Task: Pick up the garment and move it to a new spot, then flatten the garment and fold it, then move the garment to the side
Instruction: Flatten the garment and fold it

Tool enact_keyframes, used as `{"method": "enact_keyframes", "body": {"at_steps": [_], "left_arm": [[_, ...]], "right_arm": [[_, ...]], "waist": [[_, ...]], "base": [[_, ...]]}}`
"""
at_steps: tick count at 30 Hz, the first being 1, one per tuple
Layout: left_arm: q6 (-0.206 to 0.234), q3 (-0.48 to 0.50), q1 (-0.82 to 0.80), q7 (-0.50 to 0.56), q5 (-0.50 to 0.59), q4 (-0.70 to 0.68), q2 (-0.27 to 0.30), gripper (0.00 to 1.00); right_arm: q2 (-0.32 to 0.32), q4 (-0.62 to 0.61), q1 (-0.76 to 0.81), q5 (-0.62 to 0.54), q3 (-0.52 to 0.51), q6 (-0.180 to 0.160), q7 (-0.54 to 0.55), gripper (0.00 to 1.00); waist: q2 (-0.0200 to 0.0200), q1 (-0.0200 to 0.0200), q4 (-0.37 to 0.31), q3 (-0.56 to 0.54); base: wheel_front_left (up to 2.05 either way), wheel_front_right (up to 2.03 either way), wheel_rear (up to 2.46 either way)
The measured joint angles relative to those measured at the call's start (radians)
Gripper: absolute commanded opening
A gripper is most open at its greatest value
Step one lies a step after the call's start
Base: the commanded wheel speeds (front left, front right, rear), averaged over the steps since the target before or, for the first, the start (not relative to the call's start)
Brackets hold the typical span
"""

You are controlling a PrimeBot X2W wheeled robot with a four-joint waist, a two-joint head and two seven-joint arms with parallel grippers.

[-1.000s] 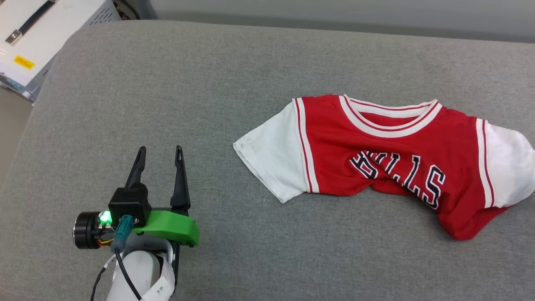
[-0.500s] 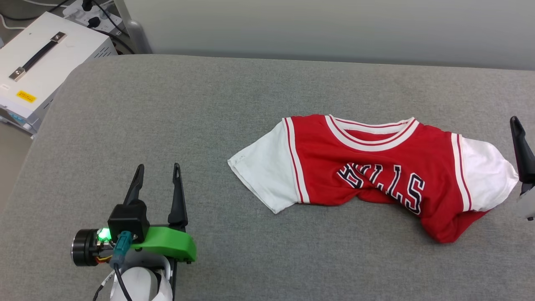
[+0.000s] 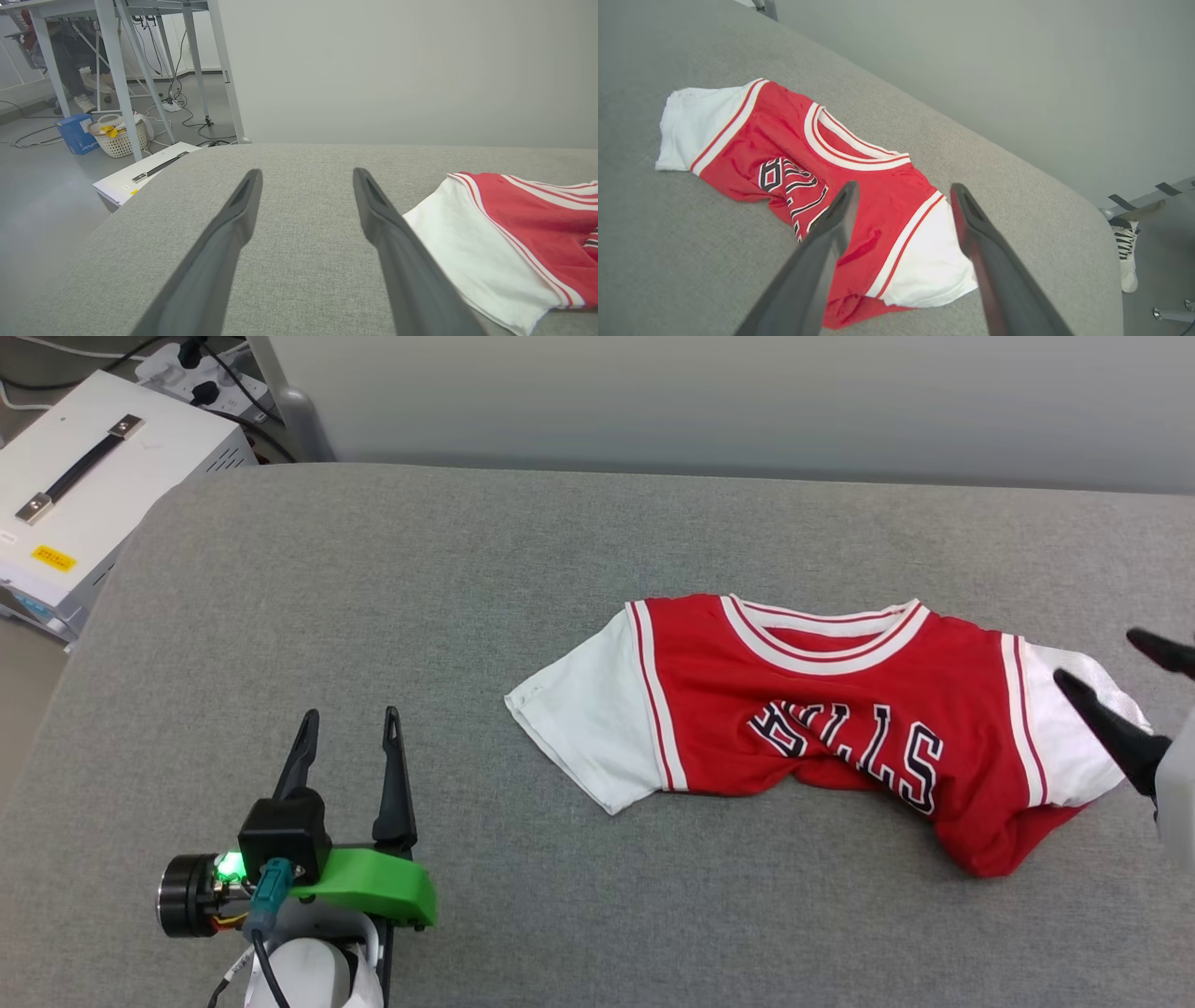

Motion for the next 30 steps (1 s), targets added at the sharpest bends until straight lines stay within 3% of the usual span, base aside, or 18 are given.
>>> {"method": "enact_keyframes", "body": {"at_steps": [6, 11, 16, 24, 30], "left_arm": [[0.001, -0.002, 0.0, 0.0, 0.0, -0.007, -0.001, 1.0], [0.001, -0.008, -0.002, 0.0, 0.0, -0.015, -0.002, 1.0], [0.001, -0.02, -0.02, 0.0, -0.003, -0.02, -0.003, 1.0], [0.001, -0.028, -0.088, 0.0, -0.009, -0.022, -0.006, 1.0], [0.009, -0.027, -0.097, 0.0, -0.011, -0.017, -0.007, 1.0]], "right_arm": [[-0.105, -0.014, 0.03, 0.143, 0.041, 0.0, 0.246, 1.0], [-0.154, 0.0, 0.05, 0.193, 0.087, 0.0, 0.328, 1.0], [-0.143, 0.059, 0.051, 0.202, 0.155, 0.0, 0.331, 1.0], [-0.047, 0.258, -0.01, 0.161, 0.277, 0.0, 0.224, 1.0], [-0.071, 0.35, -0.044, 0.163, 0.363, 0.001, 0.207, 1.0]], "waist": [[0.0, 0.0, 0.0, 0.018], [0.0, 0.0, 0.006, 0.049], [0.0, 0.0, 0.018, 0.095], [0.0, 0.0, 0.048, 0.18], [0.0, 0.0, 0.077, 0.21]], "base": [[0.0, 0.0, 0.0], [0.0, 0.0, 0.0], [0.0, 0.0, 0.0], [0.0, 0.0, 0.0], [0.0, 0.0, 0.0]]}}
